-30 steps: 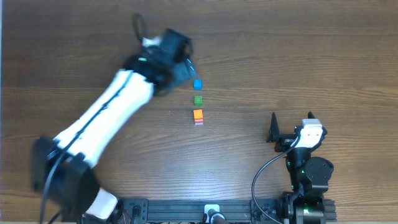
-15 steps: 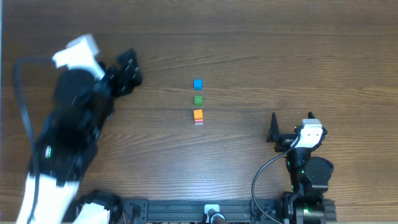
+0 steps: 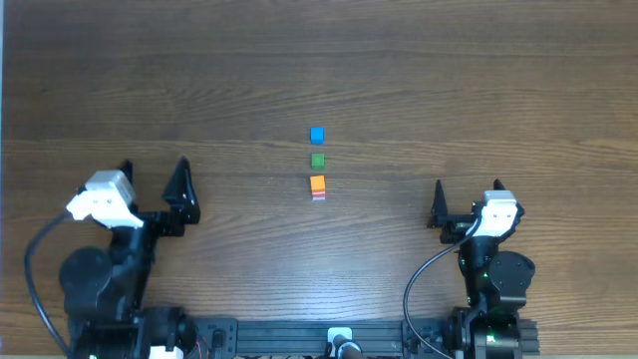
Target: Stack Cubes
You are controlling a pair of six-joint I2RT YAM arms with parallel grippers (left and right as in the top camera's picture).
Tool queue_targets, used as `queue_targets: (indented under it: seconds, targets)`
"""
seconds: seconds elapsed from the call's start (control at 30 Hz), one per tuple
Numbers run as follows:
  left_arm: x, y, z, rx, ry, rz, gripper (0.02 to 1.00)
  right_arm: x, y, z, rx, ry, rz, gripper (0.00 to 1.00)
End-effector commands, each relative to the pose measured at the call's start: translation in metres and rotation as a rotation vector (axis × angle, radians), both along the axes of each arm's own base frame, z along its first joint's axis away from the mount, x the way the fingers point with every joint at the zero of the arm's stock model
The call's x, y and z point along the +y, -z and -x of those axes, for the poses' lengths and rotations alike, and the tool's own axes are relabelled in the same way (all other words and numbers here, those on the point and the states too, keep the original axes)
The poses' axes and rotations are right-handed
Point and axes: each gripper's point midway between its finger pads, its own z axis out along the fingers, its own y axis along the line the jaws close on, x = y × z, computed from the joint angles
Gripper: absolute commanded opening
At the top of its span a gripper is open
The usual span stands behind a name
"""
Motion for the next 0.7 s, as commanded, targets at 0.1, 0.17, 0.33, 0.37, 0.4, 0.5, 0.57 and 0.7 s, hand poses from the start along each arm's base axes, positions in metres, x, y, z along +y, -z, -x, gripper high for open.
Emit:
queue_targets:
  seconds: [0.1,0.17,0.33,0.37,0.4,0.5,0.57,0.7]
  targets:
    - [-0.006,0.026,0.005,-0.027,0.052,-0.166,0.996,0.000,0.002,0.000,0.000,0.001,-0.003,0.993]
    - [-0.008,0.037,0.005,-0.031,0.059,-0.165,0.993,0.000,0.002,0.000,0.000,0.001,-0.003,0.993]
    - [-0.015,0.054,0.004,-0.090,0.098,-0.165,0.998,0.000,0.002,0.000,0.000,0.001,-0.003,0.993]
    - [-0.016,0.057,0.003,-0.098,0.102,-0.165,0.998,0.000,0.002,0.000,0.000,0.001,-0.003,0.993]
    - [-0.017,0.060,0.003,-0.107,0.108,-0.165,0.998,0.000,0.002,0.000,0.000,0.001,-0.003,0.991]
    - [-0.020,0.067,0.000,-0.117,0.128,-0.166,0.998,0.000,0.002,0.000,0.000,0.001,-0.003,0.991]
    - [-0.021,0.071,-0.001,-0.120,0.134,-0.166,0.998,0.000,0.002,0.000,0.000,0.001,-0.003,0.991]
    - [-0.021,0.083,-0.004,-0.107,0.135,-0.166,0.998,0.000,0.002,0.000,0.000,0.001,-0.003,0.993]
